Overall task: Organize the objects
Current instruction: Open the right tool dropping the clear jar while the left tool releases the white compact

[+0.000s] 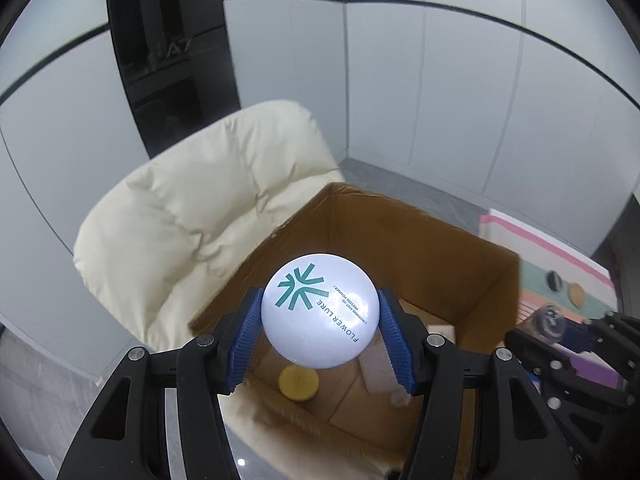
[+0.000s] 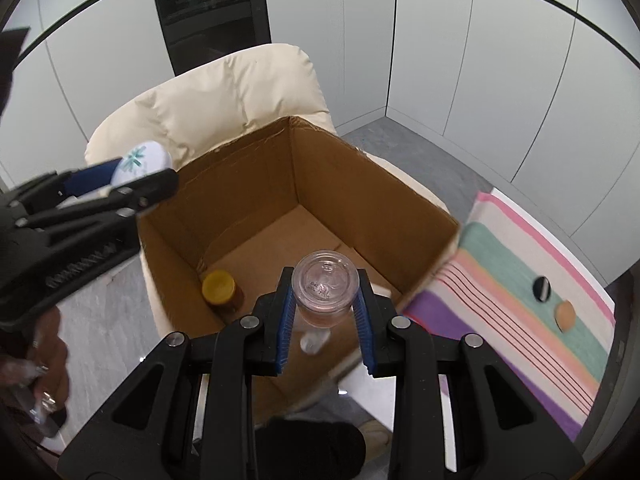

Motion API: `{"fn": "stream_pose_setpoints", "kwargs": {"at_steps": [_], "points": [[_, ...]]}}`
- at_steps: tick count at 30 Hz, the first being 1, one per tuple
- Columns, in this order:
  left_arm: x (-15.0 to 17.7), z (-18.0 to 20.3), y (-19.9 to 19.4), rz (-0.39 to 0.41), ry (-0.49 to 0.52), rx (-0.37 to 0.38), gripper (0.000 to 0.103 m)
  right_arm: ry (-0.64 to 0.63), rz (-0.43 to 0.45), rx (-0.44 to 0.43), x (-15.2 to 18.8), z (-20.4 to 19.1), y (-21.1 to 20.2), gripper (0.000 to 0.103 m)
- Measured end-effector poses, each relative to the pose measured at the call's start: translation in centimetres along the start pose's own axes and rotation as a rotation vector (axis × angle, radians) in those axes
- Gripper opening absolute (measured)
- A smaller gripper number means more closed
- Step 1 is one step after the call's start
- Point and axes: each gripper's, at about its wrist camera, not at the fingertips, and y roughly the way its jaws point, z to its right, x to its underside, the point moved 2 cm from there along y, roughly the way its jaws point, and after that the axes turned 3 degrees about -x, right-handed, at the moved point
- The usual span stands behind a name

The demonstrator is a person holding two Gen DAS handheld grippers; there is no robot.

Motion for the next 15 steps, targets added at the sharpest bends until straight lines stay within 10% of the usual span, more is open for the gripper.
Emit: {"fn": "stream_pose_setpoints", "kwargs": {"at_steps": [7, 10, 15], "points": [[0.0, -1.3, 4.2, -0.072, -0.045, 0.036, 0.059, -0.013, 0.007, 0.029, -2.1, -0.1, 2.9, 0.029], [0.1, -2.1, 5.4, -0.133, -0.097, 0.077, 0.091, -0.016, 0.049, 0.049, -2.4, -0.3, 3.1, 0.095], [0.0, -2.0, 5.0, -0.120, -0.062, 0.071, 0.103, -0.009, 0.115, 0.064, -2.6, 0.0, 2.2, 0.103]]}}
